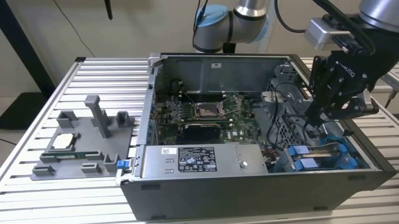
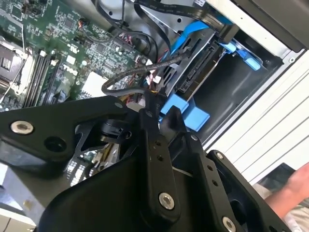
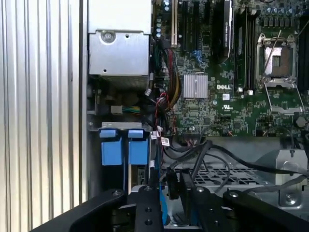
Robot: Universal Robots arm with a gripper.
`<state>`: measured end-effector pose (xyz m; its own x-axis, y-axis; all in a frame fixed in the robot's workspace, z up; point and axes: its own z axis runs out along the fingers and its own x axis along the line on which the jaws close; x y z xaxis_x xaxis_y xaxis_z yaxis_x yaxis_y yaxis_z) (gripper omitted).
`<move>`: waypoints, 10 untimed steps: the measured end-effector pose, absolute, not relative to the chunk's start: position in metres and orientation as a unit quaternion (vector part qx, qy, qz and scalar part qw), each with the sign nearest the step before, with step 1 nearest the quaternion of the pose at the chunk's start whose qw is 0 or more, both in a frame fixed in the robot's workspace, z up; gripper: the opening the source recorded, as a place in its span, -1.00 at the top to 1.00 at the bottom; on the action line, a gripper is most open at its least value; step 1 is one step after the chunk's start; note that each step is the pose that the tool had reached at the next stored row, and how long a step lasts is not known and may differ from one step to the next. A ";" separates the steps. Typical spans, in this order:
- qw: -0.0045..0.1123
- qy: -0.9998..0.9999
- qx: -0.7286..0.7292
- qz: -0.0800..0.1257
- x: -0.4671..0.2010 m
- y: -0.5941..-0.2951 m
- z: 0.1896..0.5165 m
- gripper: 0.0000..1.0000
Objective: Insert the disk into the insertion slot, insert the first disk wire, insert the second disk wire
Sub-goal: 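Insert the first disk wire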
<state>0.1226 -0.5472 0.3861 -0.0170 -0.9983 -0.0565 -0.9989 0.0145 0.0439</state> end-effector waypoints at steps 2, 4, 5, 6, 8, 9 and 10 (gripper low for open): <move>0.005 0.712 -0.701 0.036 0.123 -0.547 0.386 1.00; 0.005 0.712 -0.701 0.036 0.123 -0.547 0.386 1.00; 0.005 0.712 -0.701 0.035 0.123 -0.547 0.386 1.00; 0.005 0.712 -0.701 0.035 0.123 -0.547 0.386 1.00; 0.004 0.712 -0.701 0.035 0.123 -0.547 0.386 1.00; 0.004 0.712 -0.701 0.035 0.123 -0.547 0.386 1.00; 0.004 0.712 -0.701 0.035 0.123 -0.547 0.386 1.00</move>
